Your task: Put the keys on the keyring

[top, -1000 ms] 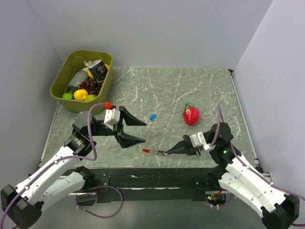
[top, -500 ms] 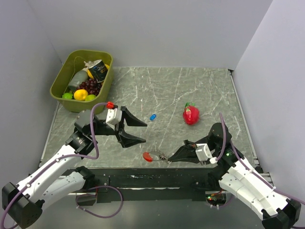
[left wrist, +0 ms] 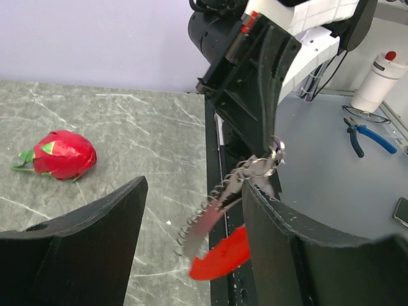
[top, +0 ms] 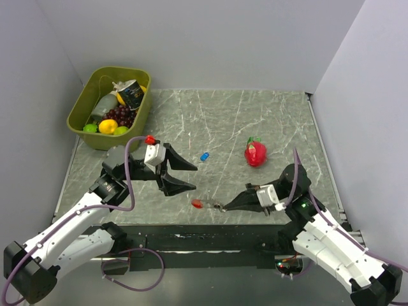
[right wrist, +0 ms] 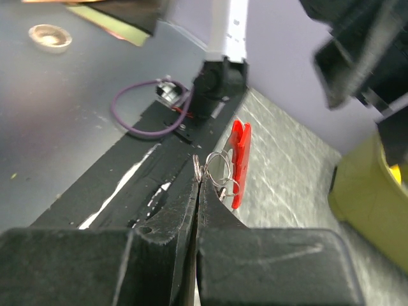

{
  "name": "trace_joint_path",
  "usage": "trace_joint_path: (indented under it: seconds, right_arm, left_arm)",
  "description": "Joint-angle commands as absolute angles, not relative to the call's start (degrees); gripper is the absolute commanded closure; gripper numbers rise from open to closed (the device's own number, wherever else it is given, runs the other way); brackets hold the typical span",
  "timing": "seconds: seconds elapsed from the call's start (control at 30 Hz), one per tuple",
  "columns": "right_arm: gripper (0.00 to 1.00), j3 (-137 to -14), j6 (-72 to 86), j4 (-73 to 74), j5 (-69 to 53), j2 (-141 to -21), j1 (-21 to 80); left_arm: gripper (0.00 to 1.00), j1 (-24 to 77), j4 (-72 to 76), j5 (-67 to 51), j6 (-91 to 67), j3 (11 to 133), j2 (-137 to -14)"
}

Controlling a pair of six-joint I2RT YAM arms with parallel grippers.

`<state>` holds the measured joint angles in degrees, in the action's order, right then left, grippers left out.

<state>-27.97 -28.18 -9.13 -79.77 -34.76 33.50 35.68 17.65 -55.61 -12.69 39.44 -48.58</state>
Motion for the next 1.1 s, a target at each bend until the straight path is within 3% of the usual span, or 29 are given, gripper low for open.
trace_joint_path:
  seconds: [0.0,0.1,0.23,0.47,0.87,1.07]
  right_arm:
    - [1.0,-30.32,-19.34,-14.51,-66.5,-37.26,33.31]
    - [1.0,-31.89,-16.0,-10.21,-56.55,-40.85,33.31]
    - [1.0,-35.06,-8.28,-3.88,-34.26,-46.48,33.4]
    - [1.0,-42.26,-3.95,7.2,-15.59,-60.54,36.29]
    - [1.0,-48.15,-0.18,9.58,7.98,-88.64,53.69]
    - [1.0,-53.35,5.89,11.96,8.8,-97.29,57.13]
  left_arm:
    - [0.33,36.21,15.3,-54.15,-10.2,41.75,-48.96]
    - [0.31,36.3,13.72,-51.43,-9.32,42.27,-48.61]
    - [0.28,36.3,10.55,-44.93,-7.91,42.98,-47.46]
    - [0.27,36.3,10.02,-39.74,-8.17,42.36,-46.85]
    - [0.23,36.21,10.37,-23.12,-11.51,39.12,-41.67]
    - [0.22,36.21,9.76,-19.07,-11.6,37.97,-39.81]
